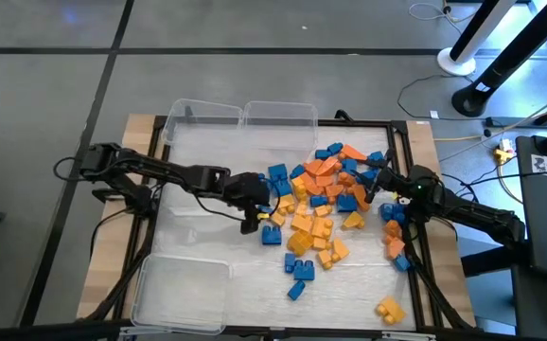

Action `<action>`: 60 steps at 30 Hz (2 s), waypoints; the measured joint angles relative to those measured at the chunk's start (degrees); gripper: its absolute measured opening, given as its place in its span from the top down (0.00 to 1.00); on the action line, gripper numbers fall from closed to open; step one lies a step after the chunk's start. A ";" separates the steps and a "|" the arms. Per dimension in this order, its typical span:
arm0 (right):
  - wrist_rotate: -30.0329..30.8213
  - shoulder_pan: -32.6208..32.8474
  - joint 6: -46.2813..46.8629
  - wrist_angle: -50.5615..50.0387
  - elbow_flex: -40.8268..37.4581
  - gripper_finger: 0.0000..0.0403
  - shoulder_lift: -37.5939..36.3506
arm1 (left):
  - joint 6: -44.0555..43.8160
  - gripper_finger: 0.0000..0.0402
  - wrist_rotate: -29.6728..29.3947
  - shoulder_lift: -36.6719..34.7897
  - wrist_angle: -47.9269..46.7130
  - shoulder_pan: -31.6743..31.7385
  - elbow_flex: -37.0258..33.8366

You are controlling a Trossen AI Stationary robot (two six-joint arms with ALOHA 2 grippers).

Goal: Sort blocks
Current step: Put the blue game piece into the bottom transparent bin

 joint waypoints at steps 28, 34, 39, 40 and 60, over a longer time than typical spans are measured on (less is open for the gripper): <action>0.00 0.00 0.00 -0.20 0.00 0.60 -0.02 | 7.49 0.50 0.90 9.71 3.16 2.34 0.00; -0.03 0.02 0.00 -0.22 0.00 0.60 0.00 | 12.79 0.47 0.89 10.58 3.67 2.62 0.00; -0.02 0.02 0.00 -0.24 0.00 0.60 0.00 | 13.90 0.47 0.90 10.61 3.35 3.26 0.00; -0.02 0.02 0.00 -0.26 -0.02 0.60 0.00 | 14.56 0.47 0.90 10.61 3.30 3.34 0.00; -0.03 -0.02 0.00 -0.42 0.00 0.60 -0.01 | 20.89 0.47 2.78 15.78 2.62 4.06 -0.02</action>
